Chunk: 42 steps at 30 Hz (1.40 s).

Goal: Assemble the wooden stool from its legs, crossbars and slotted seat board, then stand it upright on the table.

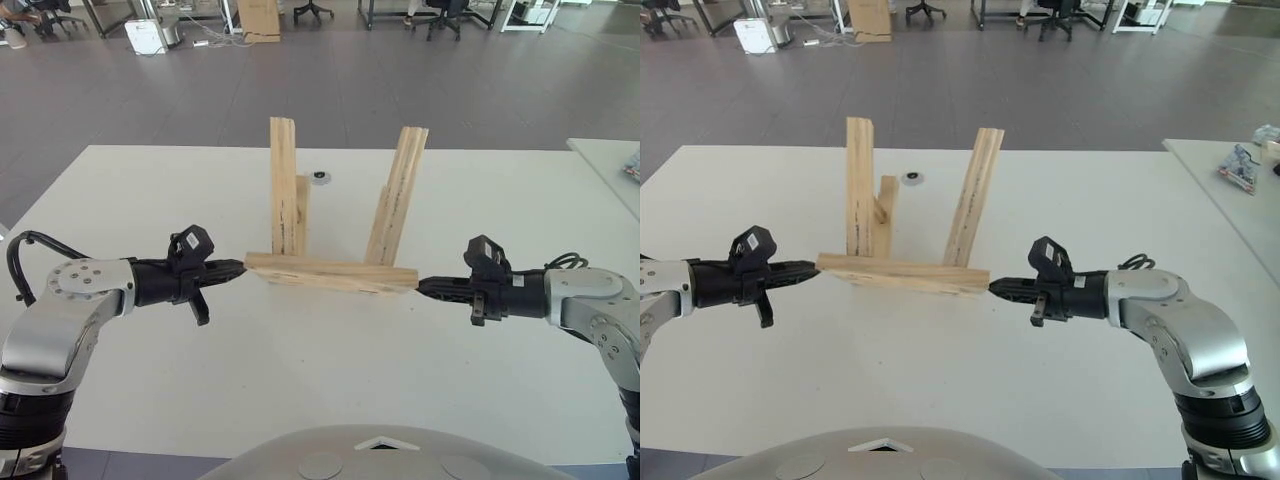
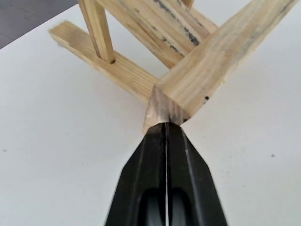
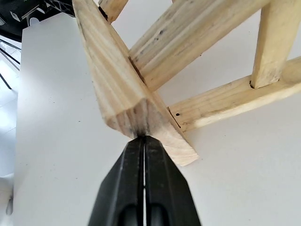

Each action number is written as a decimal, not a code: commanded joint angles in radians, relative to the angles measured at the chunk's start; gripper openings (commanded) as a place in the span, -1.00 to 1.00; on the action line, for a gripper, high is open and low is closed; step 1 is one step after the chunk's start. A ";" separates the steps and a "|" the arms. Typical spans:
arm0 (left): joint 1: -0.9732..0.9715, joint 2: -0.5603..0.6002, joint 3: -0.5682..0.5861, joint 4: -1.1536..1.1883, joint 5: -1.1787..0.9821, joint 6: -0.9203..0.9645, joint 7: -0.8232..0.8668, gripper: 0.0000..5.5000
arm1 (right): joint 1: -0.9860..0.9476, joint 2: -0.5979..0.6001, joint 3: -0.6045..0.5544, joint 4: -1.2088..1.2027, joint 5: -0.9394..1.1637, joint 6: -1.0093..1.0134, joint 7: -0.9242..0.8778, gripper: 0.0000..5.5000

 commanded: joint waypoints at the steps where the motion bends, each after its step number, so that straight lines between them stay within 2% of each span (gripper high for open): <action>1: -0.010 -0.063 -0.018 -0.162 -0.210 0.056 -0.034 -0.99 | -0.026 0.046 -0.034 -0.053 0.182 0.048 0.023 -1.00; 6: -0.066 -0.118 0.079 -0.149 -0.373 0.208 0.013 -0.99 | -0.138 0.129 -0.177 -0.021 0.385 0.190 -0.084 -1.00; 8: -0.052 -0.122 0.091 -0.132 -0.382 0.248 0.028 -0.99 | -0.126 0.112 -0.158 -0.016 0.359 0.209 -0.095 -1.00; 9: -0.031 -0.108 0.087 -0.128 -0.367 0.247 0.023 -1.00 | -0.107 0.101 -0.148 -0.005 0.343 0.216 -0.092 -0.92; 15: 0.084 -0.009 0.051 -0.046 -0.269 0.171 -0.063 -0.73 | -0.023 0.014 -0.080 0.055 0.225 0.150 -0.033 -0.66; 18: 0.130 0.060 -0.004 0.018 -0.177 0.070 -0.109 -0.55 | 0.019 -0.102 0.046 0.139 0.039 -0.020 0.028 -0.47; 21: 0.143 0.138 -0.102 0.137 -0.001 -0.130 -0.151 -0.32 | 0.003 -0.179 0.205 0.247 -0.169 -0.241 0.092 -0.24; 24: 0.096 0.114 -0.152 0.227 0.086 -0.291 -0.156 -0.11 | -0.059 -0.147 0.279 0.338 -0.266 -0.376 0.112 -0.01; 28: 0.048 0.050 -0.169 0.267 0.088 -0.419 -0.170 0.14 | -0.115 -0.092 0.271 0.387 -0.253 -0.429 0.134 0.26; 29: 0.045 0.035 -0.171 0.268 0.077 -0.442 -0.181 0.19 | -0.131 -0.074 0.264 0.395 -0.237 -0.439 0.145 0.27; 36: 0.043 0.018 -0.170 0.236 -0.036 -0.423 -0.280 0.19 | -0.183 0.011 0.257 0.438 -0.172 -0.440 0.192 0.27; 39: 0.022 -0.003 -0.169 0.240 -0.043 -0.430 -0.267 0.20 | -0.180 0.028 0.273 0.430 -0.172 -0.438 0.202 0.05; 42: 0.010 -0.047 -0.254 0.308 0.082 -0.566 -0.251 0.14 | -0.156 0.023 0.278 0.403 -0.166 -0.429 0.215 -0.13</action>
